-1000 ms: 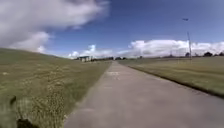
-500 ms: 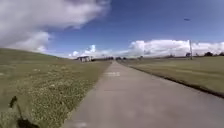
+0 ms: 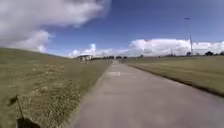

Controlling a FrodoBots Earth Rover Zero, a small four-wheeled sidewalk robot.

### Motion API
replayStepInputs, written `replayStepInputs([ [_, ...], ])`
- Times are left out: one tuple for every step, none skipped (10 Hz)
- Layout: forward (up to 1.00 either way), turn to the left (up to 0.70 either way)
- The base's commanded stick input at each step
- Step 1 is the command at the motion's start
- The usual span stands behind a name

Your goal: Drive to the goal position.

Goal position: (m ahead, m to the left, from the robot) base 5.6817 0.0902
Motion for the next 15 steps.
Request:
replayStepInputs([
  [0.7, 0.0],
  [0.7, 0.0],
  [0.7, 0.0],
  [0.7, 0.0],
  [0.7, 0.0],
  [0.7, 0.0],
  [0.7, 0.0],
  [0.7, 0.0],
  [0.7, 0.0],
  [0.7, 0.0],
  [0.7, 0.0],
  [0.7, 0.0],
  [0.7, 0.0],
  [0.7, 0.0],
  [0.7, 0.0],
])
